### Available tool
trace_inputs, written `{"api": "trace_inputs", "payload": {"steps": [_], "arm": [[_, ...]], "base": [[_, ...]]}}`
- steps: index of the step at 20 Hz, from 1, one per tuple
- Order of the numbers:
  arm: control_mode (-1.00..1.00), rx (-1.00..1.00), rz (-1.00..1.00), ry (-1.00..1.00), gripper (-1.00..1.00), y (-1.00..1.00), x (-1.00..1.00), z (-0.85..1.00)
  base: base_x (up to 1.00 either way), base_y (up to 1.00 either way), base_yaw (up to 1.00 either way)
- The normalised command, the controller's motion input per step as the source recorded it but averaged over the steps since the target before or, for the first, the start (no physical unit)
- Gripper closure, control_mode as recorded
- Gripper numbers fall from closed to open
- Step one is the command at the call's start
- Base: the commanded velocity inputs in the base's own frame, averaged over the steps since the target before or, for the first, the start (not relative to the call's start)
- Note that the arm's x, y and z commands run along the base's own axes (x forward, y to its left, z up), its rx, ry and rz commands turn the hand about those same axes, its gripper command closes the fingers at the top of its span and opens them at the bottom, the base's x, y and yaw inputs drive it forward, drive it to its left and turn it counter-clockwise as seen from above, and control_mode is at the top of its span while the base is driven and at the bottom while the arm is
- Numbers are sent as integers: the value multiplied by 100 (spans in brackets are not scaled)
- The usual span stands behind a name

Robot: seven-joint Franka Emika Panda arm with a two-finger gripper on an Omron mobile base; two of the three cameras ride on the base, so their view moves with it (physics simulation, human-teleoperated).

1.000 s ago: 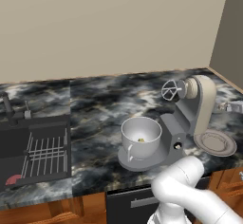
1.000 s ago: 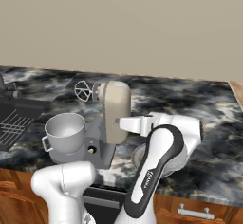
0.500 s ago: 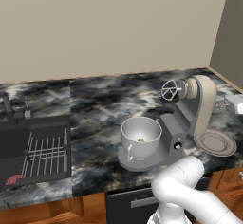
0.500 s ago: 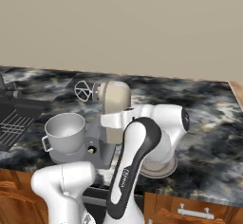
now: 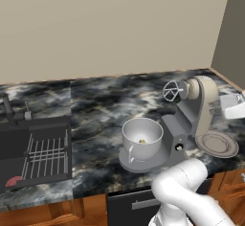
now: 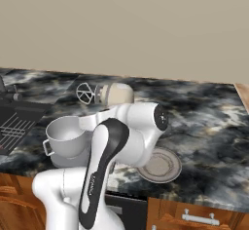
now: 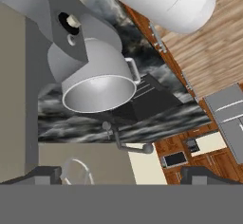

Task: Add butter and sugar cubes to the stand mixer bowl and then turn on the stand mixer to begin making frosting.

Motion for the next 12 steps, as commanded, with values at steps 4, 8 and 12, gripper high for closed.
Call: {"api": "trace_inputs", "payload": {"steps": [4,8,12], "arm": [[-100,-12,11,-16,-100,30,7,-9],[-100,-12,7,-15,-100,5,0,0],[-100,-8,5,-16,-100,-10,-15,0]], "base": [[0,0,0],[0,0,0],[0,0,0]]}}
